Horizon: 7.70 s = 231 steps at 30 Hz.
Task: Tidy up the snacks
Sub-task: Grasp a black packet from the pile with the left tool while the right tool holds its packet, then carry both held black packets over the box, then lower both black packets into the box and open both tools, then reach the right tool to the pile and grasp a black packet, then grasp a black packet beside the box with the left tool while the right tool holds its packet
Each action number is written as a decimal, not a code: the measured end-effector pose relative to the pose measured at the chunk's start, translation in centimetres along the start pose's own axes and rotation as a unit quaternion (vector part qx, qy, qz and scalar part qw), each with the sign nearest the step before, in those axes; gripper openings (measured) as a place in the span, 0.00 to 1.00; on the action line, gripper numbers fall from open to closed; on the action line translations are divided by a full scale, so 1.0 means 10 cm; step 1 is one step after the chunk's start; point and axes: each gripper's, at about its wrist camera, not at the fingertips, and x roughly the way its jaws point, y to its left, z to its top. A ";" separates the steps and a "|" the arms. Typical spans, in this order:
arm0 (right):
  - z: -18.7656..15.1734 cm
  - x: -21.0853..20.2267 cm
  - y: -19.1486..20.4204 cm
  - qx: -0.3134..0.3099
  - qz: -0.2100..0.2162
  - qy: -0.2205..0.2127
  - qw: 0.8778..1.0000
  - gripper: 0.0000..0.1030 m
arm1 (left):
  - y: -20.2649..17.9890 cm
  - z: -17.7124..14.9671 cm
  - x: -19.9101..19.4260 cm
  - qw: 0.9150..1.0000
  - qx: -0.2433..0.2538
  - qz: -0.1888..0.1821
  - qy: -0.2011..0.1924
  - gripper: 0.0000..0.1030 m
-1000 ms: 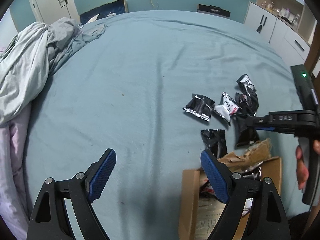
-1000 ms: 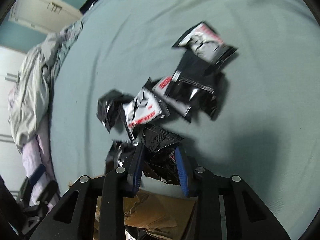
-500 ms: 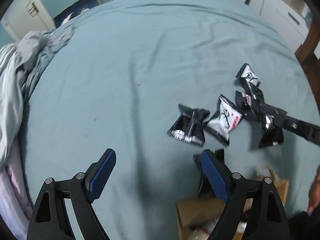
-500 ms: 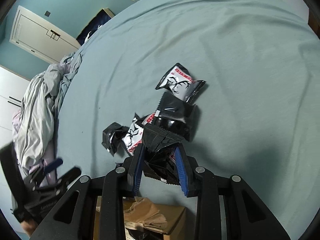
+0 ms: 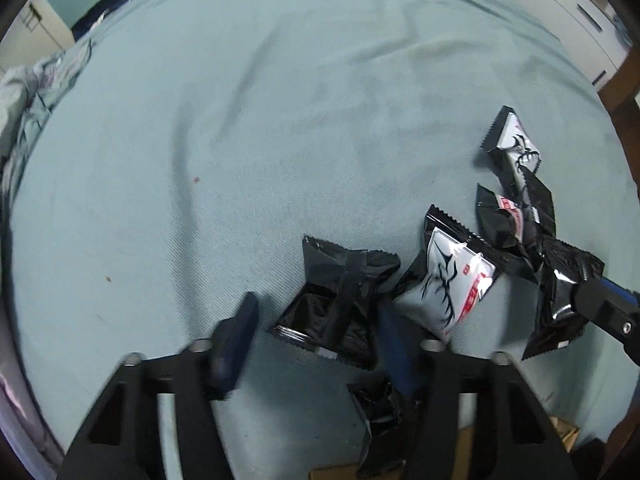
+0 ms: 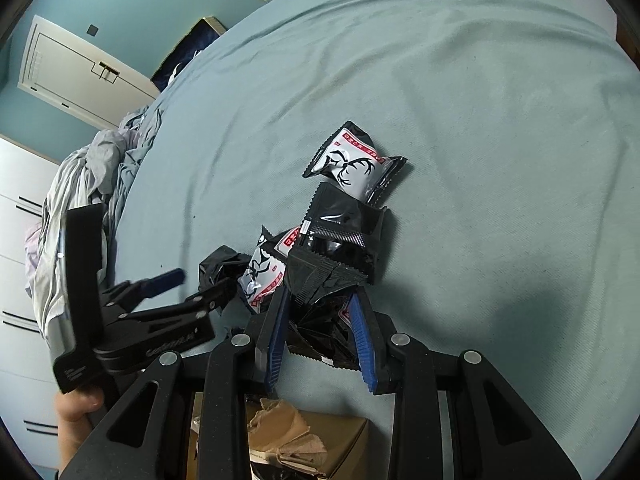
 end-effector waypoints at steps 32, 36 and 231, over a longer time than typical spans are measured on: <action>-1.19 -1.25 0.06 -0.034 0.047 -0.231 0.971 0.28 | -0.11 -2.04 -1.46 0.984 -0.015 -0.063 -0.168 0.43; -1.43 -1.31 0.07 -0.037 0.055 -0.237 0.969 0.28 | -0.24 -2.03 -1.41 0.985 0.013 -0.059 -0.163 0.43; -0.56 -0.69 -0.53 0.040 0.004 -0.103 0.994 0.47 | -0.18 -0.25 0.08 0.995 -0.051 0.006 0.088 0.97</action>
